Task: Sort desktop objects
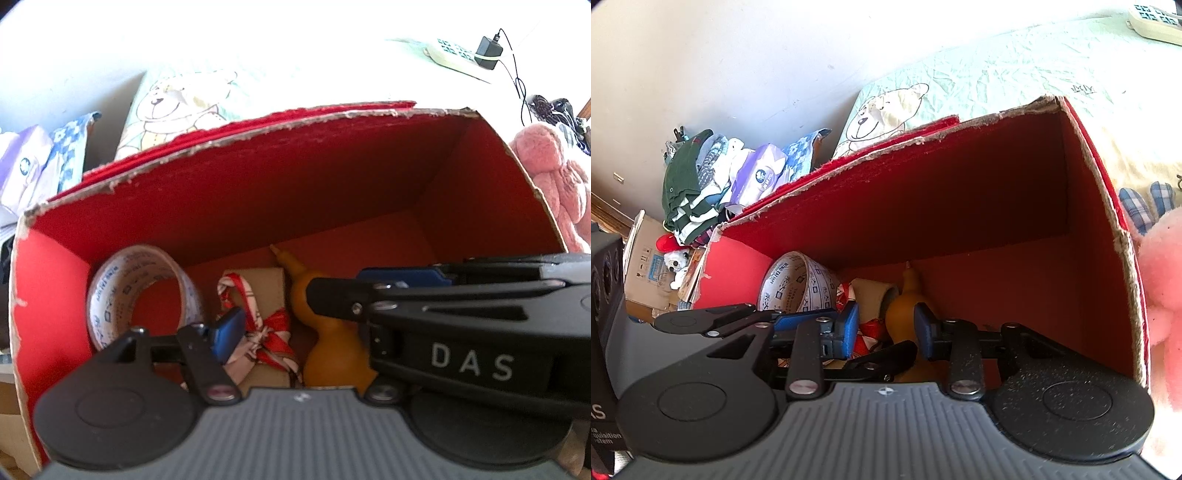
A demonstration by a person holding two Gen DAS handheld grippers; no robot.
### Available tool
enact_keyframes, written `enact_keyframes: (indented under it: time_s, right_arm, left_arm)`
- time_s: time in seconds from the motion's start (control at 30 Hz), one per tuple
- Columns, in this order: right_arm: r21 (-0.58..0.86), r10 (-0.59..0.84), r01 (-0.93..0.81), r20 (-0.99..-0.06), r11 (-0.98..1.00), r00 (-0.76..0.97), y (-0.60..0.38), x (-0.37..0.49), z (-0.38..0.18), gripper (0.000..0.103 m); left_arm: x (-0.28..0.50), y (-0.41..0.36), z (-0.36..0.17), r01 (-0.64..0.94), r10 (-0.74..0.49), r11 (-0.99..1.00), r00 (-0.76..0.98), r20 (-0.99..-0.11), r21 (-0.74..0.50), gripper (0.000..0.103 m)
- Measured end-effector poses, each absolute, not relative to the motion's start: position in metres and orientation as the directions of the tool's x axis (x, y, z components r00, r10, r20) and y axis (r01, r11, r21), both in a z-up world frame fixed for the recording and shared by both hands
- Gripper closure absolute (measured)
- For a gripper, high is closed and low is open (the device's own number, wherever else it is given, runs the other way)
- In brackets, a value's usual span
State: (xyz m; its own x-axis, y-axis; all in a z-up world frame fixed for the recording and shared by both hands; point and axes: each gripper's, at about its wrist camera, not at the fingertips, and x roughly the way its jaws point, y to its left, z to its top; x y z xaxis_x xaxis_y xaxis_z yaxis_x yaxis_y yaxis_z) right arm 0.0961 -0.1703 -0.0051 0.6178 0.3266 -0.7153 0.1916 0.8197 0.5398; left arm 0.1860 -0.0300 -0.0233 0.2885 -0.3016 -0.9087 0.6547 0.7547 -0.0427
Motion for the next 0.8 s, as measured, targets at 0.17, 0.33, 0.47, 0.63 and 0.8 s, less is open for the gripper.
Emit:
enact_keyframes:
  time_s: [0.17,0.33,0.47,0.63,0.8]
  right_arm:
    - [0.544,0.329,0.19,-0.712,0.817,0.621,-0.1701,0.0938,-0.0048,0.066]
    - [0.549,0.335,0.198,-0.716,0.812,0.612,-0.1704,0.0939,-0.0058,0.066]
    - [0.551,0.338,0.202,-0.719,0.81,0.608,-0.1704,0.0948,-0.0059,0.065]
    - [0.553,0.342,0.205,-0.723,0.808,0.601,-0.1698,0.0954,-0.0063,0.065]
    - [0.563,0.354,0.193,-0.713,0.803,0.605,-0.1707,0.0945,-0.0063,0.065]
  left_arm:
    - [0.189,-0.0298,-0.0244,0.635,-0.275,0.772,0.29,-0.917,-0.031,0.03]
    - [0.1904,-0.0299,-0.0262,0.624,-0.251,0.781,0.289,-0.924,-0.017,0.03]
    - [0.1899,-0.0305,-0.0268,0.607,-0.216,0.795,0.307,-0.927,0.015,0.03]
    - [0.1884,-0.0313,-0.0275,0.599,-0.189,0.8,0.32,-0.928,0.043,0.029]
    - [0.184,-0.0308,-0.0222,0.568,-0.153,0.818,0.376,-0.914,0.097,0.026]
